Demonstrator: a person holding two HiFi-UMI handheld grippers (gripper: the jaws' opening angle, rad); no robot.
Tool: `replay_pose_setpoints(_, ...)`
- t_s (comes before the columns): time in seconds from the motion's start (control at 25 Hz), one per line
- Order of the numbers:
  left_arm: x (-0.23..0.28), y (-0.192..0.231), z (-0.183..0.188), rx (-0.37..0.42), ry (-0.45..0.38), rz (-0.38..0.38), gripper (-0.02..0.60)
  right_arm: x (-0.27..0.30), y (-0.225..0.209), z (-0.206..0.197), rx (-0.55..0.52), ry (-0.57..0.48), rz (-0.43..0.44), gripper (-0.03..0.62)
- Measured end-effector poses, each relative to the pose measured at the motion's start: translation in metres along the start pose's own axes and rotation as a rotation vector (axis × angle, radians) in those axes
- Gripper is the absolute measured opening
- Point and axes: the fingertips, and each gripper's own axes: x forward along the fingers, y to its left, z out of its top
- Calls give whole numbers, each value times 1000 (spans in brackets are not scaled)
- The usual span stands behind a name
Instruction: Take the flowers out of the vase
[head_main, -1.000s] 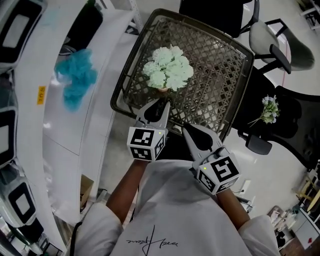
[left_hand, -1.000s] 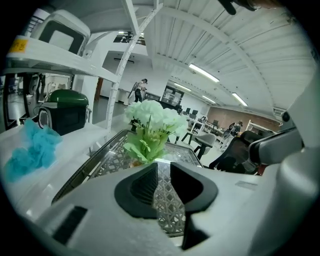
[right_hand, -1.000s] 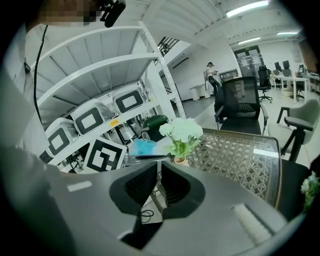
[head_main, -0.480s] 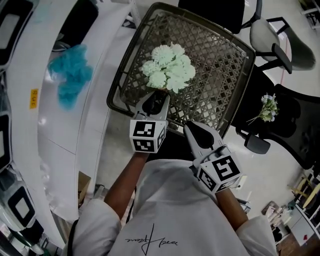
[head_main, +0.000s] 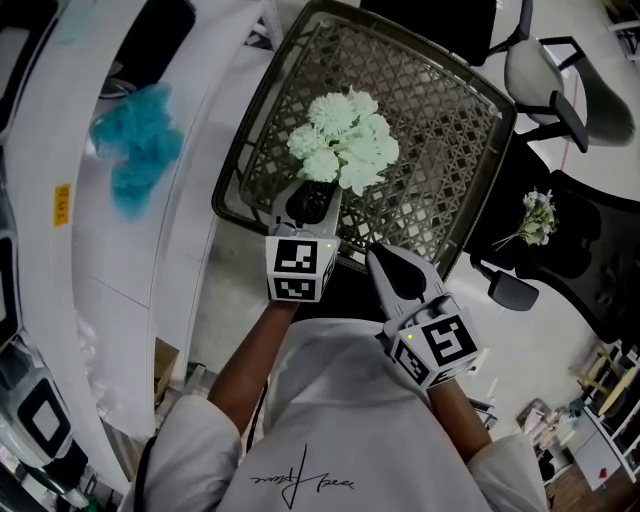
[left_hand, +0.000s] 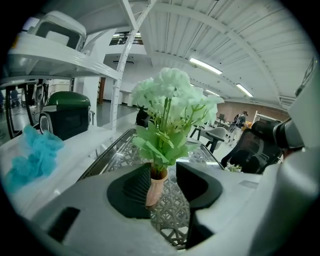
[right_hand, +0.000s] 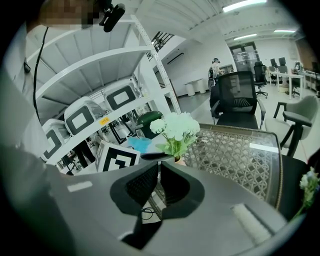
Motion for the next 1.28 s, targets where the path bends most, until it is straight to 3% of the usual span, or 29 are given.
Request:
replay_pose_setpoints(0.8, 22, 3, 15, 94, -51, -28, 190, 13, -13, 0, 31, 18, -35, 14)
replay_pose_setpoints(1.28, 14, 3, 16, 112, -93, -18, 58, 14, -9, -4, 27, 21, -40, 9)
